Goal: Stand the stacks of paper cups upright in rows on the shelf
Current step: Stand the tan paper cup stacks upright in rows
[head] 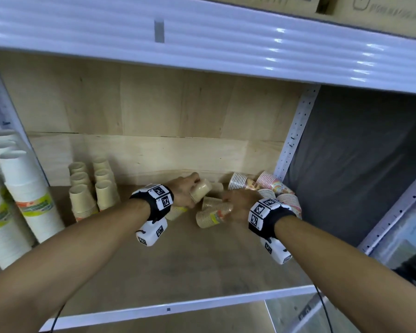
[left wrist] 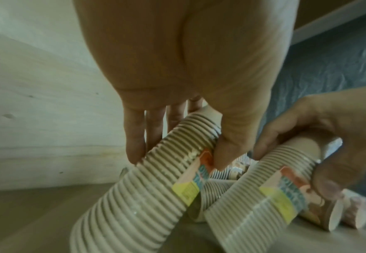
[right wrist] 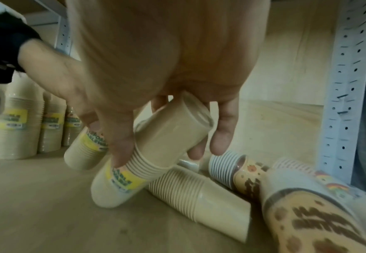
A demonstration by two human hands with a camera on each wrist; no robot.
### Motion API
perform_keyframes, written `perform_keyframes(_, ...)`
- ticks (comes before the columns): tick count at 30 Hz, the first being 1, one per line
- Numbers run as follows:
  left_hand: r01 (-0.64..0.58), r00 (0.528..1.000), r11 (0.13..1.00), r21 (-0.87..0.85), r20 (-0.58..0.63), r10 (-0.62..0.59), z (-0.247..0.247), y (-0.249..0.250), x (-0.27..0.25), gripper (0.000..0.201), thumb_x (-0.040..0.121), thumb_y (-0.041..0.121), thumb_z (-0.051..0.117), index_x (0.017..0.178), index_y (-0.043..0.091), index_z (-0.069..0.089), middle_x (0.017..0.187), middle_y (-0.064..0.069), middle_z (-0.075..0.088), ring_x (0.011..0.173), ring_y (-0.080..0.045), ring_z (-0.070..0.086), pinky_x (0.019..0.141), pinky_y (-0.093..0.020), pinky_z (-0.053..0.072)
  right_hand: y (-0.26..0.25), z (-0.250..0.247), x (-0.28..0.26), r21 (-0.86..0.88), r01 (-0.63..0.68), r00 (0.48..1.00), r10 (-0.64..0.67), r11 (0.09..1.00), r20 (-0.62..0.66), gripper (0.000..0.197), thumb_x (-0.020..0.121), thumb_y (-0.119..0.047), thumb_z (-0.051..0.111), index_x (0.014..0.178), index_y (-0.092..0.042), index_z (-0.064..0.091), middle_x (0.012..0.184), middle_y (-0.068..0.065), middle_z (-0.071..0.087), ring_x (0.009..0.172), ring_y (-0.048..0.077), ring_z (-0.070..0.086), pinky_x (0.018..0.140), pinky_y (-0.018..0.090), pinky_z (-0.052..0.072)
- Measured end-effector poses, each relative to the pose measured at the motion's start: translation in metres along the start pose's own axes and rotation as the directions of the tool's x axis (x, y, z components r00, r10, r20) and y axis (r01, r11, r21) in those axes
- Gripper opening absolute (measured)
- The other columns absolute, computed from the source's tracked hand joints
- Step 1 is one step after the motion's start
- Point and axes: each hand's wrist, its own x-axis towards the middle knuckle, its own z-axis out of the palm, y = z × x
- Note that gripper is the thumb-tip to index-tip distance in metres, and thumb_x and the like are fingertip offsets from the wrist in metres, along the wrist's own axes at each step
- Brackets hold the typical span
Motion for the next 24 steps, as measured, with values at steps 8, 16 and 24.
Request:
perform_keyframes(8,0.028,0.999,0.970,-0.242,-0.036,-0.038,-0.007,-0.004,-0.013,0.074,0.067,0.021,0.084,0.123,0.023,0.036,0.110,-0.001,0.062,0.098,-0.023,0.060,0.074,-0.034,0.053,-0.026,-0.029,0.015,0.097,0.025,0.999,-0.030,0.995,0.044,0.053,0.071,-0.039,0.081,0.117,-0.019,0.063,0.105,-0.001,0.061,0.095,0.019,0.061,0.073,0.027,0.047)
perform_keyframes(16,0.056,0.993,0.914,-0.403,-0.071,-0.093,0.006,-0.016,-0.020,0.083,0.050,0.029,0.089,0.118,0.025,0.041,0.103,0.003,0.065,0.096,-0.019,0.064,0.083,-0.044,0.056,-0.046,-0.036,0.031,0.139,0.013,1.000,-0.013,0.990,-0.004,0.054,0.072,-0.031,0.081,0.119,-0.017,0.059,0.118,0.005,0.055,0.102,0.025,0.057,0.077,0.029,0.047)
perform_keyframes(24,0.042,0.991,0.897,-0.440,-0.098,-0.094,0.000,-0.019,-0.019,0.059,0.067,0.030,0.084,0.111,0.025,0.044,0.103,-0.002,0.064,0.097,-0.021,0.063,0.086,-0.044,0.055,-0.054,-0.040,0.036,0.148,0.010,0.997,0.002,0.989,-0.077,0.045,0.073,-0.034,0.076,0.111,-0.015,0.059,0.104,0.003,0.061,0.094,0.026,0.062,0.067,0.028,0.045)
